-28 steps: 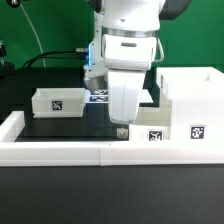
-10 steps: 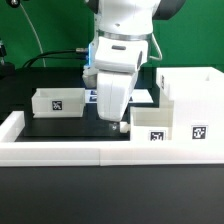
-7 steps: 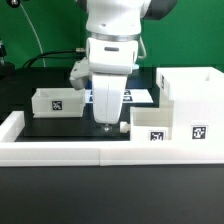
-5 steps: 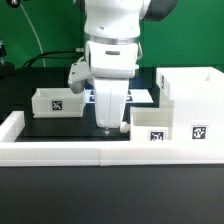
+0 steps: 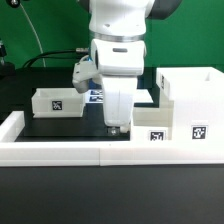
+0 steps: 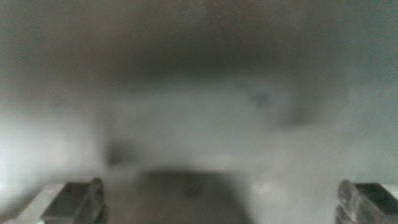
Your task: Assemble drawer
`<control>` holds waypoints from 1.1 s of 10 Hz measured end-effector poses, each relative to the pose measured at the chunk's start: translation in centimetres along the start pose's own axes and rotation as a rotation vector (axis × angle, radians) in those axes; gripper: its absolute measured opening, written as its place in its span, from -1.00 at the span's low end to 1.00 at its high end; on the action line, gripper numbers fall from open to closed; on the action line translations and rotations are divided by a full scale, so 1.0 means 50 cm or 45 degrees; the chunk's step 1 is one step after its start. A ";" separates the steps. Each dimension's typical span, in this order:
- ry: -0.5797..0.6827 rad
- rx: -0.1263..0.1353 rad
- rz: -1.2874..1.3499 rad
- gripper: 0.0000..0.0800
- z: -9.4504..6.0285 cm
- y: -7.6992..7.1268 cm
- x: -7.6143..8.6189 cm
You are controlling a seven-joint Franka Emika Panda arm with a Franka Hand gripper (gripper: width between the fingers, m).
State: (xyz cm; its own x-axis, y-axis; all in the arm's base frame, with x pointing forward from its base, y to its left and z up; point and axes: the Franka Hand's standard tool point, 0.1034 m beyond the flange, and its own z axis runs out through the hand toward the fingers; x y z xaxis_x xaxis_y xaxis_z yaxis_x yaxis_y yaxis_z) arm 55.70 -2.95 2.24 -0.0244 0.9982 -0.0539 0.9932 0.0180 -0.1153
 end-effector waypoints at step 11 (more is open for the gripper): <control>-0.038 0.028 0.162 0.62 -0.017 0.010 0.038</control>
Offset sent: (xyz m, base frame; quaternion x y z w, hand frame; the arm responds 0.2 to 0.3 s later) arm 0.0034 0.0258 0.0060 0.0292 0.0015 0.0156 0.9995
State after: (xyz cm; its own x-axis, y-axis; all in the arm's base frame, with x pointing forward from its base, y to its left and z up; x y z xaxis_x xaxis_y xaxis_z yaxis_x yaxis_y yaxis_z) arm 56.27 -1.01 2.91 0.0979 0.9903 -0.0986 0.9857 -0.1102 -0.1275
